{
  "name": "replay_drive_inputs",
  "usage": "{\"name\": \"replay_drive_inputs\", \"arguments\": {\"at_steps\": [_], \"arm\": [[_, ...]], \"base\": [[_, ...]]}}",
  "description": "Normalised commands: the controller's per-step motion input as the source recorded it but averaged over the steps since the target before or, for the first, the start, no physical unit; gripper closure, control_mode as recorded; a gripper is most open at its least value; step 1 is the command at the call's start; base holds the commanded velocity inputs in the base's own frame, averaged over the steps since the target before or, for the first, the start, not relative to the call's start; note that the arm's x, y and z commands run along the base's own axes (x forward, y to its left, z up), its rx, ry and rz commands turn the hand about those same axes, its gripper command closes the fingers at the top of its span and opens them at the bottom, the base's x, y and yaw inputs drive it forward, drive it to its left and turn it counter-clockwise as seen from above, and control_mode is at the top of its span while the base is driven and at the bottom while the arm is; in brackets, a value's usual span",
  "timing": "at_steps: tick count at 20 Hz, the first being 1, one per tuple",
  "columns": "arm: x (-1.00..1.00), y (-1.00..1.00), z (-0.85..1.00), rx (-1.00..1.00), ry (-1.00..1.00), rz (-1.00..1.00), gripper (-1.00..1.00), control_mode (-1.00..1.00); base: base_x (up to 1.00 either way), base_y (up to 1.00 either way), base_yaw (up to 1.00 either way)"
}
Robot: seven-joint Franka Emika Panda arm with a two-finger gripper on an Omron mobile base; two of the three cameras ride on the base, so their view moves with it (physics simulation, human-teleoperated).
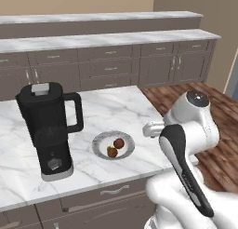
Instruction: Pick the pear and apple from the fridge and place them on the plate next to the blender to make a fruit smoothie.
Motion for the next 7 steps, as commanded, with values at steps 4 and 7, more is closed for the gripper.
{"name": "replay_drive_inputs", "arguments": {"at_steps": [4, 7], "arm": [[-1.00, -0.66, 1.00, 0.01, -0.43, -0.02, -1.00, -1.00], [-0.82, -0.44, 1.00, 0.00, -0.51, 0.02, -1.00, -1.00]], "base": [[0.00, 0.00, 0.00], [0.00, 0.00, 0.00]]}}
